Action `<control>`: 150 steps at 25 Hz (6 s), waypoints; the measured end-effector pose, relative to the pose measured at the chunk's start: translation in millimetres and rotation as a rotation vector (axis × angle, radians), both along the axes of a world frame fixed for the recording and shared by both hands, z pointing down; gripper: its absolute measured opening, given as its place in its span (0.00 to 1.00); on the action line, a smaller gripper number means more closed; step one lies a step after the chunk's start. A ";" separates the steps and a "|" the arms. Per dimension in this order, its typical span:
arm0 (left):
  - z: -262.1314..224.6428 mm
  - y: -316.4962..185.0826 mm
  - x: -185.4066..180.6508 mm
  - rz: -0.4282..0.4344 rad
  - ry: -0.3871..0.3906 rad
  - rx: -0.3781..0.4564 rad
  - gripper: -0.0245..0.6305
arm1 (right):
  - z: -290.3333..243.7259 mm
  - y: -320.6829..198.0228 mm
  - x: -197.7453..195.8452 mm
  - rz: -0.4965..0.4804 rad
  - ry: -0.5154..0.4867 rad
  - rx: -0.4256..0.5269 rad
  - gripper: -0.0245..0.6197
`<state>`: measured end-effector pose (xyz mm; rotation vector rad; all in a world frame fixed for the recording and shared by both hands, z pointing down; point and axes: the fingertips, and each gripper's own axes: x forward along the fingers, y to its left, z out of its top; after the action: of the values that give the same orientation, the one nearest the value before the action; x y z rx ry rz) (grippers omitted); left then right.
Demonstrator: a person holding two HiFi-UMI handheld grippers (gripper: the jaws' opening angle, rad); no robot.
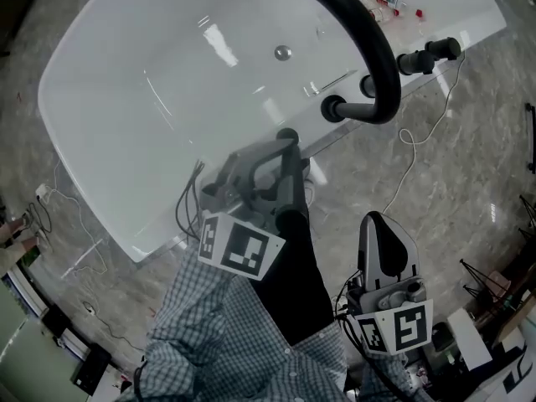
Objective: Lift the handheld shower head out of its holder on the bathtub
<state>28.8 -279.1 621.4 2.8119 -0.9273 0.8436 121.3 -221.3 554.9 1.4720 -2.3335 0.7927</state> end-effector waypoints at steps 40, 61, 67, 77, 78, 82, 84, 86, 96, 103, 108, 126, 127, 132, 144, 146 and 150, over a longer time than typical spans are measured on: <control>-214.1 24.8 -0.4 -0.060 0.079 0.005 0.25 | -188.8 -5.6 27.8 0.039 0.089 0.270 0.06; -319.3 49.7 -19.4 -0.060 0.075 0.051 0.25 | -293.3 -9.6 2.2 -0.006 0.095 0.418 0.06; -334.4 47.7 -18.8 -0.053 0.082 0.060 0.25 | -310.0 -18.2 -0.3 -0.012 0.110 0.460 0.06; -362.1 41.7 -15.9 -0.035 0.081 0.100 0.25 | -330.2 -25.6 8.1 0.017 0.123 0.500 0.06; -364.4 39.6 -14.8 -0.033 0.084 0.106 0.25 | -330.8 -27.0 9.5 0.017 0.125 0.503 0.06; -376.7 33.3 -15.8 -0.038 0.096 0.125 0.25 | -336.3 -31.8 12.4 0.021 0.131 0.523 0.06; -384.9 29.9 -17.7 -0.045 0.104 0.127 0.25 | -339.8 -35.1 14.7 0.026 0.138 0.531 0.06; -391.8 23.7 -19.3 -0.052 0.106 0.136 0.25 | -342.6 -41.2 17.1 0.030 0.139 0.540 0.06; -420.2 15.5 -21.4 -0.047 0.122 0.184 0.25 | -356.9 -48.4 18.9 0.035 0.143 0.585 0.06; -428.6 17.9 -25.4 -0.042 0.113 0.202 0.25 | -361.9 -47.7 18.0 0.045 0.146 0.598 0.06; -432.9 18.0 -24.6 -0.040 0.113 0.208 0.25 | -362.9 -48.7 17.9 0.045 0.150 0.601 0.06; -443.1 22.0 -25.7 -0.038 0.120 0.223 0.25 | -366.8 -45.6 12.0 0.036 0.155 0.613 0.06; -442.8 21.9 -25.5 -0.038 0.118 0.223 0.25 | -366.3 -46.0 13.4 0.043 0.151 0.611 0.06; -445.2 19.9 -24.7 -0.034 0.115 0.229 0.25 | -367.7 -48.4 16.0 0.053 0.155 0.608 0.06; -449.5 21.8 -23.2 -0.031 0.112 0.234 0.25 | -366.7 -47.3 18.6 0.055 0.165 0.600 0.06; -450.7 22.6 -23.6 -0.033 0.114 0.236 0.25 | -367.3 -46.6 18.0 0.049 0.170 0.603 0.06; -450.7 22.4 -22.4 -0.030 0.112 0.236 0.25 | -367.4 -46.9 19.6 0.052 0.171 0.601 0.06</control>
<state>6.4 -256.7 170.7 2.9950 -1.1164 0.6017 140.9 -268.1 187.5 1.7379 -2.5225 -0.0524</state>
